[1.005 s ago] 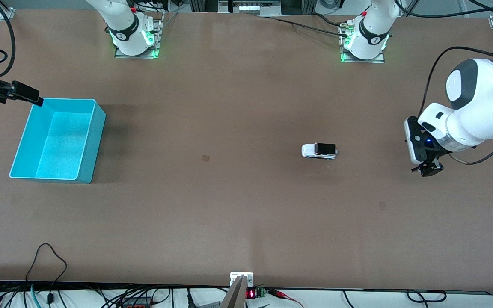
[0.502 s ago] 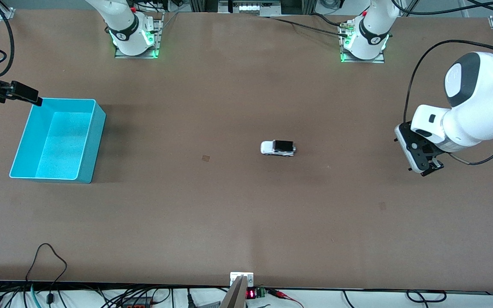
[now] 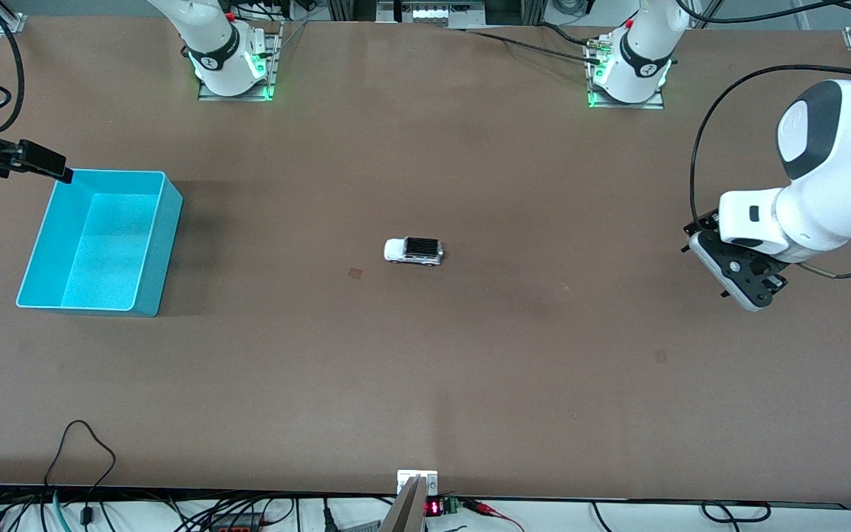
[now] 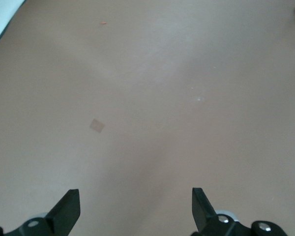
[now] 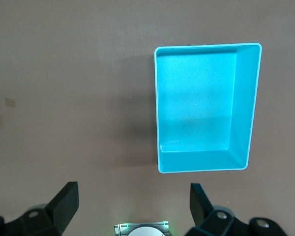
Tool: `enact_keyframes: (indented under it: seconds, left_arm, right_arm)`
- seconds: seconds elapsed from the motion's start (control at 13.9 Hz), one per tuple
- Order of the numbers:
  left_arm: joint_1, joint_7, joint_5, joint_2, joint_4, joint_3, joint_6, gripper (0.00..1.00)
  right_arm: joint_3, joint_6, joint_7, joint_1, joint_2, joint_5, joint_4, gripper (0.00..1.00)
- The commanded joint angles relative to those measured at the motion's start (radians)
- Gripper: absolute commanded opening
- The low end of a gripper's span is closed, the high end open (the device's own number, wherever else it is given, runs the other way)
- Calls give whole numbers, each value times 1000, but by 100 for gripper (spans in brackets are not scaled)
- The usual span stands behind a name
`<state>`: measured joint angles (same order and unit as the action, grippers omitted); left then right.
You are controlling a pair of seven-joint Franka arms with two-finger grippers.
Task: Wind and store white jeep toy
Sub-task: 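Raise and withdraw the left gripper as the jeep rolls away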
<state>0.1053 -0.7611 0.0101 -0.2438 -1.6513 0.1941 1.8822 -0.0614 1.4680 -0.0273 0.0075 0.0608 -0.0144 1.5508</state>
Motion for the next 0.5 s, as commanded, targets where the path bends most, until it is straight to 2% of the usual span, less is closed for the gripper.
enact_keyframes:
  seconds: [0.0, 0.43]
  left_arm:
    - [-7, 168, -15, -23, 38, -21, -23, 100]
    - [7, 419, -4, -28, 91, -44, -69, 100]
  right_arm:
    - [0, -12, -2, -3, 1, 1, -6, 100]
    - [0, -12, -2, -3, 1, 2, -8, 100]
